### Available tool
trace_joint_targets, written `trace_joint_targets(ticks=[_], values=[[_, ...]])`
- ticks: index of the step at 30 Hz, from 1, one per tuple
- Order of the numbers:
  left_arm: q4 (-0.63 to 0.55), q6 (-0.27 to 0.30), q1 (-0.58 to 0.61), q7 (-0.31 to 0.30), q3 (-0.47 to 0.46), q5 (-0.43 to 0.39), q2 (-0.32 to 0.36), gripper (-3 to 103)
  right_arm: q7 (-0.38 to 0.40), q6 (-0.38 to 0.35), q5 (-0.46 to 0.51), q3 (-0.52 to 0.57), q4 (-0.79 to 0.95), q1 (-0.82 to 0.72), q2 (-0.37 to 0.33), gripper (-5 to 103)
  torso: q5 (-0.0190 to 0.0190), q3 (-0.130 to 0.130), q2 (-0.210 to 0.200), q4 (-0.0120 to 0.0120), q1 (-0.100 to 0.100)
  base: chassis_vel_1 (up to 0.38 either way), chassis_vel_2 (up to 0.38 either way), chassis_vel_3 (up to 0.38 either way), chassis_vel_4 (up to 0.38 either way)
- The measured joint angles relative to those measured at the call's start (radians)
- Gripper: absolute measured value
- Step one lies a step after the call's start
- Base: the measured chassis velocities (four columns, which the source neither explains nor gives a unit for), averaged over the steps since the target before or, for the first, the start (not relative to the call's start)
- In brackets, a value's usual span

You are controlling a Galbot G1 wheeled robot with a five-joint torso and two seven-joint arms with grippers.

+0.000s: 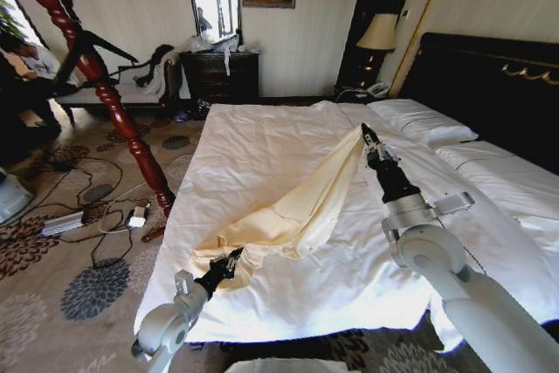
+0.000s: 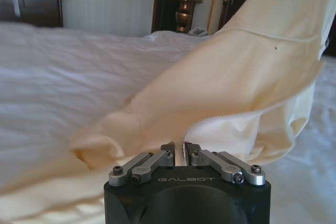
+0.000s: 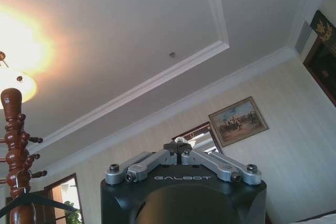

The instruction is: Pick up the clothes from the bed and hang them on the clothes hanger.

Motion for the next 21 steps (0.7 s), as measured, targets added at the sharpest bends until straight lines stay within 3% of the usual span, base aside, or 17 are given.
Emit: trace_joint_targets(ticks=[1,2,5,7,8,11,12,14,17,18,21], values=[[-0.002,-0.02,0.015,0.004,-0.018,0.084,0.001,15,0.0,0.0,-0.001,-0.001,0.0,0.003,0.001,0,0.0001,0.0,0.0,0.0,0.0,0.0,0.0,0.0,0.0],[-0.002,-0.02,0.015,0.004,-0.018,0.084,0.001,15,0.0,0.0,-0.001,-0.001,0.0,0.003,0.001,0,0.0001,0.0,0.0,0.0,0.0,0.0,0.0,0.0,0.0],[-0.001,-0.117,0.073,0.033,-0.079,0.311,0.013,31,-0.001,-0.001,0.0,-0.001,-0.004,0.016,-0.003,0,0.0,0.0,0.0,0.0002,0.0,0.0,0.0,0.0,0.0],[-0.006,-0.184,0.128,0.058,-0.113,0.379,0.032,36,-0.001,-0.001,0.001,-0.002,-0.007,0.024,-0.008,0,-0.0002,0.0,0.0,0.0003,0.0,0.0,0.0,0.0,0.0],[-0.006,-0.184,0.128,0.058,-0.113,0.379,0.032,36,-0.001,-0.001,0.001,-0.002,-0.007,0.024,-0.008,0,-0.0002,0.0,0.0,0.0003,0.0,0.0,0.0,0.0,0.0],[-0.01,-0.338,0.203,0.122,-0.188,0.489,0.083,53,-0.002,-0.002,0.005,-0.003,-0.006,0.032,-0.013,0,-0.0001,0.0,0.0,0.0006,0.0,0.0,0.0,0.0,0.0],[-0.016,-0.375,0.214,0.149,-0.206,0.497,0.1,58,-0.002,-0.002,0.005,-0.003,-0.004,0.031,-0.014,0,-0.0002,0.0,0.0,0.0003,0.0,0.0,0.0,0.0,0.0],[-0.028,-0.403,0.223,0.18,-0.217,0.486,0.117,58,-0.003,-0.003,0.005,-0.003,-0.004,0.03,-0.014,0,-0.0001,0.0,0.0,0.0001,0.0,0.0,0.0,0.0,0.0],[-0.059,-0.47,0.216,0.272,-0.225,0.434,0.139,74,-0.003,-0.003,0.004,-0.003,-0.003,0.026,-0.012,0,0.0,0.0,0.0,0.0,0.0,0.0,0.0,0.0,0.0],[-0.059,-0.47,0.216,0.272,-0.225,0.434,0.139,74,-0.003,-0.003,0.004,-0.003,-0.003,0.026,-0.012,0,0.0,0.0,0.0,0.0,0.0,0.0,0.0,0.0,0.0],[-0.077,-0.493,0.193,0.33,-0.229,0.409,0.143,90,-0.004,-0.004,0.004,-0.003,-0.003,0.022,-0.013,0,0.0,0.0,0.0,0.0002,0.0,0.0,0.0,0.0,0.0]])
